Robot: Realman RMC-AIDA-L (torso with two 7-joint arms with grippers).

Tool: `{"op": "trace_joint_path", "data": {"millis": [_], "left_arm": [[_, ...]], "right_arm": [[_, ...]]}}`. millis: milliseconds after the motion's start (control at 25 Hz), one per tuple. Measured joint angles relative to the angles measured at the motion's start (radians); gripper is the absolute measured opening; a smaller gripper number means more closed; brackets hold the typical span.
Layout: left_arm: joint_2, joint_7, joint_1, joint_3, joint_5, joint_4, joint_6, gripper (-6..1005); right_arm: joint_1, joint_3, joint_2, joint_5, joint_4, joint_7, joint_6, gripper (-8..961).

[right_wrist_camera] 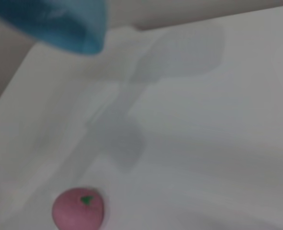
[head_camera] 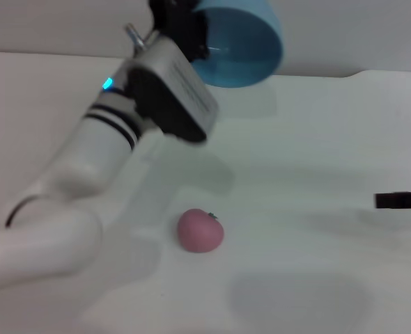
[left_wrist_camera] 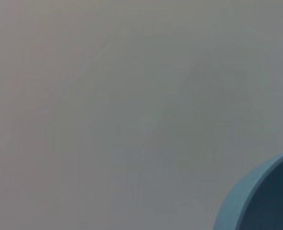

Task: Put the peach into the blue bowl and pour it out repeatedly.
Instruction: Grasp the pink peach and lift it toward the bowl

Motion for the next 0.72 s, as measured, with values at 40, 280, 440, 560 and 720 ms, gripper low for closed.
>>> {"op": "trace_joint_path", "data": {"millis": [40, 280, 440, 560, 720], "left_arm": [[0.001, 0.002, 0.007, -0.046, -0.027, 0.027, 0.062, -2], [0.006, -0.009, 0.021, -0.471, -0.112, 0.146, 0.688, -2], [0.013, -0.111, -0.036, -0.751, -0.1, 0.113, 1.061, -2], [0.018, -0.223, -0.08, -0.905, 0.008, 0.082, 1.223, -2], [0.019, -0.458, -0.109, -1.024, 0.282, 0.114, 1.398, -1]], "right_arm": [[0.013, -0.037, 0.001, 0.0, 0.0, -0.002, 0.019, 588], [0.117, -0.301, 0.002, -0.002, 0.037, -0.005, 0.194, 588], [0.186, -0.442, 0.005, 0.012, 0.062, -0.005, 0.279, 588], [0.237, -0.572, 0.008, 0.033, 0.073, -0.006, 0.333, 588], [0.272, -0.731, 0.009, 0.106, 0.072, -0.025, 0.4, 588]]}}
